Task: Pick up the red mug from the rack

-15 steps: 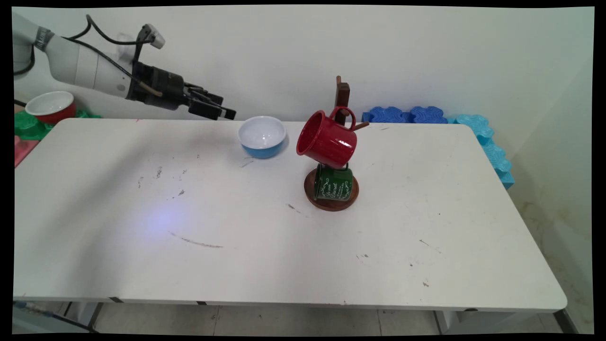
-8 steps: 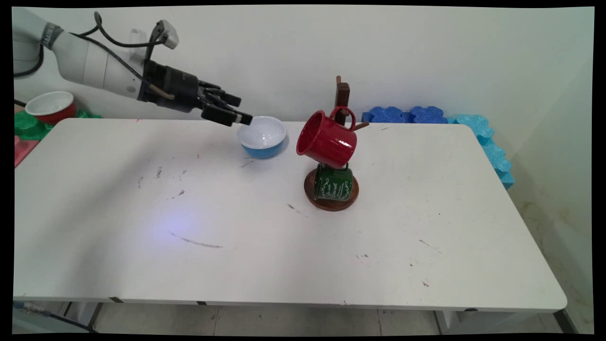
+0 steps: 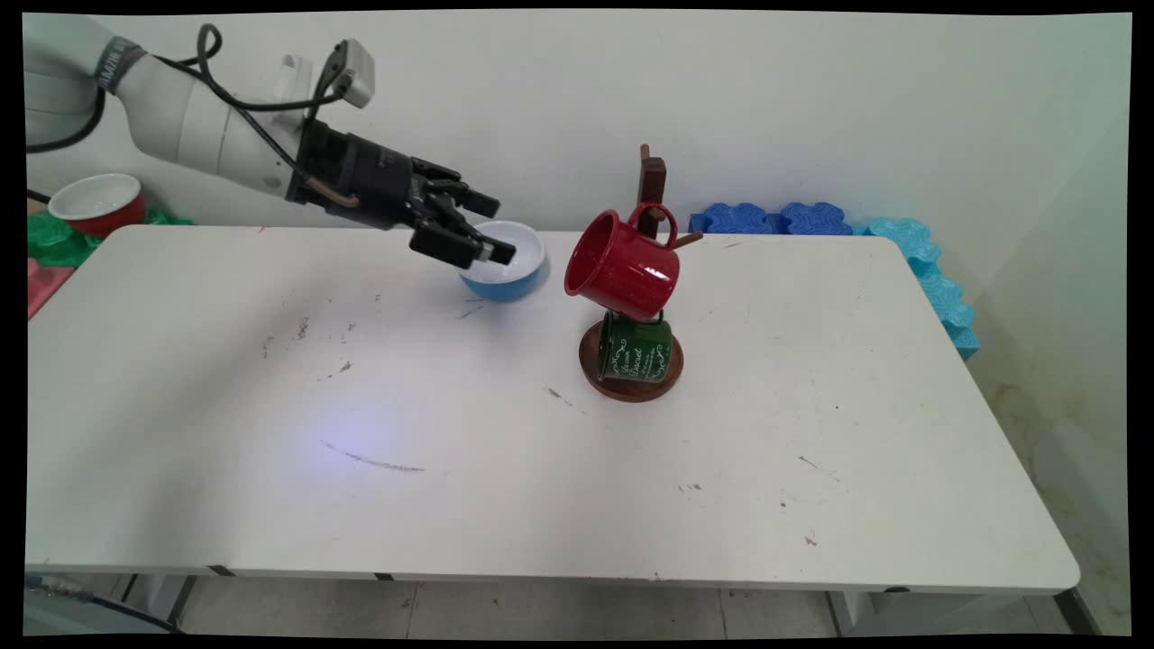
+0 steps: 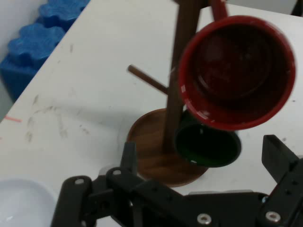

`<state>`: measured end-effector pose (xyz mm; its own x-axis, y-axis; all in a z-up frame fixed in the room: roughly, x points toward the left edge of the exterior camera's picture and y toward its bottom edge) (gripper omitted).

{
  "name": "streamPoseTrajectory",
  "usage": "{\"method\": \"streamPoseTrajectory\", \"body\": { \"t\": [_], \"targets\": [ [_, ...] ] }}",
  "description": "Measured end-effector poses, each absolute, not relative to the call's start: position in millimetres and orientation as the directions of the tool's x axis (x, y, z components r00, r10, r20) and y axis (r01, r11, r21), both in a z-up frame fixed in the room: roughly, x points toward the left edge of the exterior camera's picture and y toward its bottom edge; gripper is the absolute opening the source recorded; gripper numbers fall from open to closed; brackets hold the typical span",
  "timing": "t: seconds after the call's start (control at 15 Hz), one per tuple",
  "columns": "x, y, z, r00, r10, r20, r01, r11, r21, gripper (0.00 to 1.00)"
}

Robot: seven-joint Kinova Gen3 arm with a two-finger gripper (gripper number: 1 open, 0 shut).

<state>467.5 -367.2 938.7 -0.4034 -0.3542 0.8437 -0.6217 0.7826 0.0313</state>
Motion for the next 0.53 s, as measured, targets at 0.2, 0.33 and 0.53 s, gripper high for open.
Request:
{"method": "streamPoseTrajectory", "body": {
  "t": [0.2,0.33,0.53],
  "targets": [
    [451,-364,942,-0.427,-0.329,0.842,-0.592,0.806,0.015,1.0],
    [437,-363,945,-0.44,-0.315,0.841,-0.575,0.818,0.007,1.0],
    [420,-362,949,-0.451,-0.307,0.838,-0.562,0.827,0.0,1.0]
  ]
}}
